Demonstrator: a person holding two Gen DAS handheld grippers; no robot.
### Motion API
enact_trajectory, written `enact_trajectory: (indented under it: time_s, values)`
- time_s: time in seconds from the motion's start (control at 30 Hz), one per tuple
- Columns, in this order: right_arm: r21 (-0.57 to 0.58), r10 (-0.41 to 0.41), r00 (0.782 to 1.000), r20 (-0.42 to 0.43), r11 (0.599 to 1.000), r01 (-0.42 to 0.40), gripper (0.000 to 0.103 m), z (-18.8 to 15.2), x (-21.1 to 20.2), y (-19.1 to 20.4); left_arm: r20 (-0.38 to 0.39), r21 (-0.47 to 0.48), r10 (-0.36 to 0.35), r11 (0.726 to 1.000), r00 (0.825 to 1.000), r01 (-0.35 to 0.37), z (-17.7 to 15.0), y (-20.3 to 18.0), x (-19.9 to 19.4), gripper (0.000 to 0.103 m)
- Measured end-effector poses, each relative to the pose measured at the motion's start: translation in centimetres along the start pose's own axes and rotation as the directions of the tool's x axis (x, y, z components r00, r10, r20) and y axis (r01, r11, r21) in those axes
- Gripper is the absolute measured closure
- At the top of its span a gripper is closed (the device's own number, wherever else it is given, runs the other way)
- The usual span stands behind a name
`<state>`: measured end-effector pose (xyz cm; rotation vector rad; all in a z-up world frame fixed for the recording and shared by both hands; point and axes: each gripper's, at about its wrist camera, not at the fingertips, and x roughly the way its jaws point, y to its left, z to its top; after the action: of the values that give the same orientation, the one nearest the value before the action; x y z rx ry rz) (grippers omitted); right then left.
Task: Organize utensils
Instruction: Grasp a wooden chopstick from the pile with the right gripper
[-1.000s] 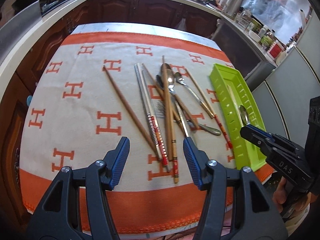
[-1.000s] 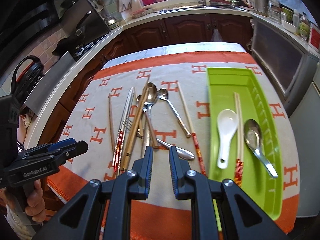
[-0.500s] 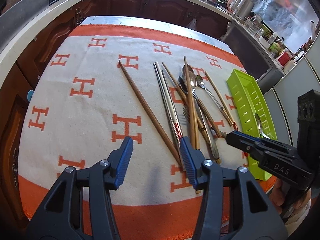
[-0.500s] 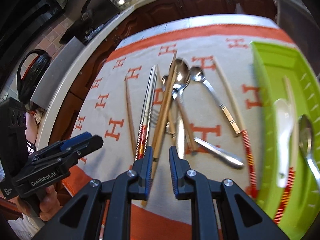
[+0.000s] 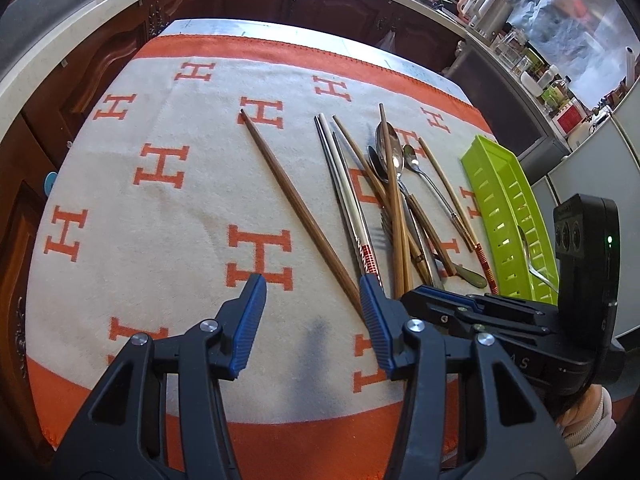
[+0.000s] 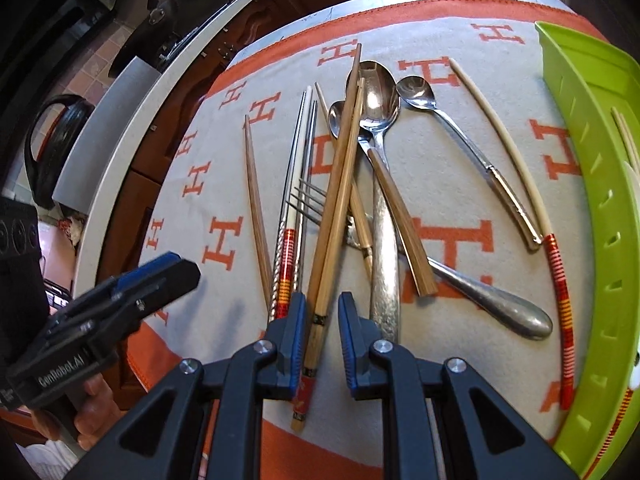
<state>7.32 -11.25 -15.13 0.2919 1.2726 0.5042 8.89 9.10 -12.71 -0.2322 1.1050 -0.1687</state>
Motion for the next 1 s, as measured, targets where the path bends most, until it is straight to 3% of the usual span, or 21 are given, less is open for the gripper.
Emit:
enact_trajectory:
  time_s: [0.17, 0.33, 0.53, 1.0]
  values:
    - [0.003, 0.030, 1.000, 0.008, 1.000, -0.030, 0.088, 0.3, 0.3, 0.0, -0.005, 0.006, -0.010, 1.000, 1.000, 0.010, 0.0, 0.0, 0.3, 0.057]
    - [0.021, 0.049, 0.999, 0.016, 0.999, -0.049, 0.097, 0.3, 0.4, -0.1, -0.005, 0.009, -0.013, 1.000, 1.000, 0.013, 0.1, -0.1, 0.4, 0.057]
    - [0.022, 0.048, 0.998, 0.044, 0.999, -0.049, 0.097, 0.0, -0.6, -0.5, -0.002, 0.027, -0.010, 1.000, 1.000, 0.010, 0.4, -0.5, 0.4, 0.057]
    - [0.093, 0.049, 0.981, 0.190, 0.993, -0.067, 0.097, 0.8, -6.0, -3.8, 0.017, 0.172, -0.041, 0.984, 0.999, 0.037, 5.2, -6.0, 2.8, 0.057]
